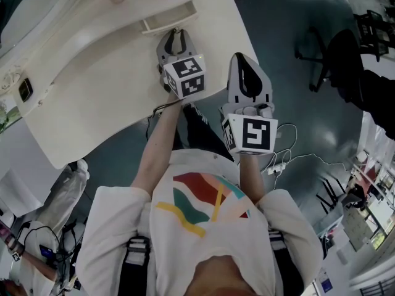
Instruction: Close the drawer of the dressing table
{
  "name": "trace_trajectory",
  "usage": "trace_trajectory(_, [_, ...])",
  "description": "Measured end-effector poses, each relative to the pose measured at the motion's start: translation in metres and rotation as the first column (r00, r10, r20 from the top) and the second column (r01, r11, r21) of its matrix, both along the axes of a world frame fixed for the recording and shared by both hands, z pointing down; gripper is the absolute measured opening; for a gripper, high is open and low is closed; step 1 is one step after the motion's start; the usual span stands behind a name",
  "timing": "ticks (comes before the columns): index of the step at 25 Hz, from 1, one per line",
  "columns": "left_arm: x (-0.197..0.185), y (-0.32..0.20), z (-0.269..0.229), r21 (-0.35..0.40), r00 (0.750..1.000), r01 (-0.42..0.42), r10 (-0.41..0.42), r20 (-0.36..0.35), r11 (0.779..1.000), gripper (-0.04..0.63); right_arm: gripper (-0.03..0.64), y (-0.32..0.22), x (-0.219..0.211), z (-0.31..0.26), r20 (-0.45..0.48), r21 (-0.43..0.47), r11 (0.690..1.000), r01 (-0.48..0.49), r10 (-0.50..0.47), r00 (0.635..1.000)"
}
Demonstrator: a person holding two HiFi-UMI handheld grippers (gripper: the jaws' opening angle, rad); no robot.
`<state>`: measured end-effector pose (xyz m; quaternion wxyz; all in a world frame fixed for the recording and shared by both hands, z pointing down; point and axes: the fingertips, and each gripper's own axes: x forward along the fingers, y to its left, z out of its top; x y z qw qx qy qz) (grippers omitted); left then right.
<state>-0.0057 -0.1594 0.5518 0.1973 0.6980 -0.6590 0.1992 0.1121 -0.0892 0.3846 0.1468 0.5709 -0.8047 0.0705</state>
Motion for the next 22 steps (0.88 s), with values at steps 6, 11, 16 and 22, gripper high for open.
trace_trajectory(6, [-0.007,-0.013,-0.001,0.004,1.000,0.008,-0.008,0.000,1.000,0.077,0.000,-0.004,-0.002,0.003,0.008,-0.004,1.000,-0.011,0.011,1.000])
trace_trajectory(11, [-0.012,-0.023,0.000,0.004,1.000,0.010,-0.010,0.003,1.000,0.077,0.000,-0.010,-0.006,0.003,-0.001,-0.005,1.000,-0.003,0.003,1.000])
trace_trajectory(16, [-0.014,-0.036,-0.002,0.009,1.000,0.016,-0.016,0.006,1.000,0.077,0.000,-0.017,-0.006,0.002,-0.003,-0.006,1.000,0.004,-0.004,1.000])
trace_trajectory(22, [-0.020,-0.050,-0.003,0.017,1.000,0.025,-0.025,0.011,1.000,0.077,0.000,-0.024,-0.009,0.004,-0.010,-0.013,1.000,0.013,-0.013,1.000])
